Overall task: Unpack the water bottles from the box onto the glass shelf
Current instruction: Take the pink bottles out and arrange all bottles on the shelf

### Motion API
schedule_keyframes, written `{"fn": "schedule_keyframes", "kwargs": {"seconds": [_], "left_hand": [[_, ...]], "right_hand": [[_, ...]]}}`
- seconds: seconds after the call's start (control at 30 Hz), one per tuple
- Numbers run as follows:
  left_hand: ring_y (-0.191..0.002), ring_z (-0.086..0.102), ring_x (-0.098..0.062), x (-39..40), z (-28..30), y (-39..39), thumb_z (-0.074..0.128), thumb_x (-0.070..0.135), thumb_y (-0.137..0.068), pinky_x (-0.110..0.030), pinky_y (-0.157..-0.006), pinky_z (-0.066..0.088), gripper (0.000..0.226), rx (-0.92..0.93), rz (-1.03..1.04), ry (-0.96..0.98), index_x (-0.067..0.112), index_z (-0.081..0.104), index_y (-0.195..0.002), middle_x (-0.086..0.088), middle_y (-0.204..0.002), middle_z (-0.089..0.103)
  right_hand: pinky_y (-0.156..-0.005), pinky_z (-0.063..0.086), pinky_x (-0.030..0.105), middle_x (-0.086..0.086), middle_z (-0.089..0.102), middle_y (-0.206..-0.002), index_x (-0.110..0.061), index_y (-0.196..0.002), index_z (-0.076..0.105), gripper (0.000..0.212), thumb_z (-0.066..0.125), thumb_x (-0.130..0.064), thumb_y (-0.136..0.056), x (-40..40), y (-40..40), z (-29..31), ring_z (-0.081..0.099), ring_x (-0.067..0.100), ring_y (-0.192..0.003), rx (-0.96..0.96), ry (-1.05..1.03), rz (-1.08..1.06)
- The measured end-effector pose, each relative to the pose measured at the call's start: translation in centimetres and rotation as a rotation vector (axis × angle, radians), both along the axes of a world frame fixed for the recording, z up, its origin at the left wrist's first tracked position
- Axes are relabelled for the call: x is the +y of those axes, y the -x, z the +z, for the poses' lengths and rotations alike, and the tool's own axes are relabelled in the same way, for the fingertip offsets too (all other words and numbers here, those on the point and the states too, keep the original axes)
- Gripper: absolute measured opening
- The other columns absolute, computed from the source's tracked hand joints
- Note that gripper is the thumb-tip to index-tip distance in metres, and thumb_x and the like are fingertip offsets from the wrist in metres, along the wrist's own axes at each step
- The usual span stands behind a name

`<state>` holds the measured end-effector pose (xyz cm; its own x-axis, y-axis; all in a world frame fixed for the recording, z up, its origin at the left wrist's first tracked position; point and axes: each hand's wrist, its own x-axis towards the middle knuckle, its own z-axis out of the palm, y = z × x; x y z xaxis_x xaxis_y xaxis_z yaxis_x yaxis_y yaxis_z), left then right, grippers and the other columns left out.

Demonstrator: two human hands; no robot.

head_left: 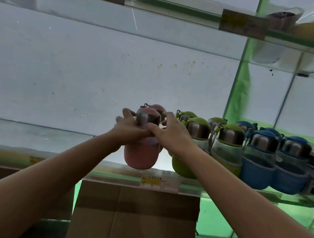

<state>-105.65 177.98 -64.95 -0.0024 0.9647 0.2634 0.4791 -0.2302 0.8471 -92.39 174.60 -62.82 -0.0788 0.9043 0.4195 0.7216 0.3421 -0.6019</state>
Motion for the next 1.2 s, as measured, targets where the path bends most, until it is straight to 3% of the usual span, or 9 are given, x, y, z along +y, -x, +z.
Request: {"fn": "schedule_keyframes", "kwargs": {"seconds": [0.13,0.23,0.33,0.47,0.6,0.73,0.87,1.07,1.2], "left_hand": [[-0.123,0.031,-0.025,-2.1,1.6,-1.3,0.083,0.043,-0.061,-0.043,-0.102,0.038,0.085,0.093,0.151,-0.222,0.014,0.032,-0.122,-0.007,-0.116,0.030],[-0.118,0.032,-0.022,-3.9,2.3,-2.5,0.082,0.042,-0.062,-0.046,-0.103,0.039,0.079,0.093,0.156,-0.259,0.013,0.035,-0.118,-0.003,-0.110,0.028],[-0.109,0.032,-0.017,-5.6,2.6,-4.2,0.081,0.040,-0.065,-0.041,-0.100,0.040,0.073,0.093,0.158,-0.307,0.013,0.037,-0.116,-0.002,-0.109,0.029],[-0.110,0.044,-0.021,-7.6,2.1,-7.5,0.081,0.035,-0.068,-0.039,-0.094,0.046,0.067,0.061,0.035,-0.308,0.011,0.039,-0.115,-0.007,-0.112,0.042],[-0.108,0.056,-0.025,-9.4,0.2,-13.1,0.077,0.017,-0.074,-0.039,-0.093,0.051,0.058,-0.137,-0.200,-0.190,0.009,0.041,-0.119,-0.011,-0.115,0.052],[-0.098,0.060,-0.025,-11.0,-3.1,-20.4,0.076,0.010,-0.075,-0.043,-0.091,0.052,0.048,-0.185,-0.349,-0.111,0.011,0.044,-0.111,-0.014,-0.107,0.057],[-0.089,0.057,-0.022,-12.4,-7.2,-27.6,0.075,0.011,-0.076,-0.046,-0.090,0.050,0.045,-0.201,-0.473,0.006,0.014,0.043,-0.108,-0.007,-0.099,0.054],[-0.077,0.055,-0.016,-15.4,-14.7,-38.3,0.073,0.011,-0.077,-0.033,-0.077,0.050,0.043,-0.138,-0.625,0.166,0.014,0.044,-0.108,-0.004,-0.094,0.054],[-0.087,0.056,-0.018,-17.0,-20.3,-44.6,0.073,0.017,-0.077,-0.036,-0.084,0.050,0.042,-0.090,-0.687,0.292,0.015,0.046,-0.109,-0.002,-0.092,0.056]], "right_hand": [[-0.085,0.033,0.026,0.007,0.052,-0.130,-0.014,-0.136,0.038,0.055,0.055,-0.039,-0.090,-1.7,-1.6,0.7,0.049,0.022,-0.120,-0.017,-0.039,-0.007],[-0.091,0.041,0.032,0.007,0.055,-0.128,-0.014,-0.136,0.038,0.055,0.054,-0.041,-0.090,-3.0,-3.1,0.9,0.051,0.023,-0.116,0.007,-0.061,0.000],[-0.085,0.036,0.027,0.006,0.056,-0.128,-0.015,-0.137,0.038,0.055,0.053,-0.042,-0.091,-4.6,-4.9,0.8,0.050,0.019,-0.112,0.015,-0.081,-0.009],[-0.088,0.041,0.031,0.005,0.055,-0.126,-0.017,-0.132,0.041,0.048,0.053,-0.040,-0.091,-6.8,-8.7,0.2,0.051,0.018,-0.108,0.045,-0.094,-0.014],[-0.094,0.048,0.043,0.002,0.059,-0.119,-0.019,-0.131,0.043,0.047,0.055,-0.040,-0.090,-9.4,-14.5,-1.2,0.057,0.021,-0.107,0.114,-0.082,-0.096],[-0.096,0.047,0.043,0.002,0.060,-0.110,-0.016,-0.132,0.044,0.049,0.057,-0.038,-0.089,-12.0,-21.2,-4.3,0.058,0.021,-0.106,0.136,-0.041,-0.201],[-0.095,0.048,0.045,0.005,0.060,-0.116,-0.017,-0.133,0.043,0.052,0.059,-0.037,-0.088,-14.8,-28.1,-8.9,0.058,0.024,-0.107,0.140,0.042,-0.322],[-0.089,0.046,0.033,0.001,0.057,-0.120,-0.022,-0.134,0.040,0.051,0.057,-0.040,-0.089,-19.5,-38.3,-16.2,0.058,0.020,-0.103,0.138,0.231,-0.476],[-0.093,0.050,0.042,-0.001,0.059,-0.114,-0.020,-0.130,0.043,0.048,0.057,-0.040,-0.089,-21.8,-43.6,-21.2,0.057,0.019,-0.104,0.136,0.326,-0.551]]}}
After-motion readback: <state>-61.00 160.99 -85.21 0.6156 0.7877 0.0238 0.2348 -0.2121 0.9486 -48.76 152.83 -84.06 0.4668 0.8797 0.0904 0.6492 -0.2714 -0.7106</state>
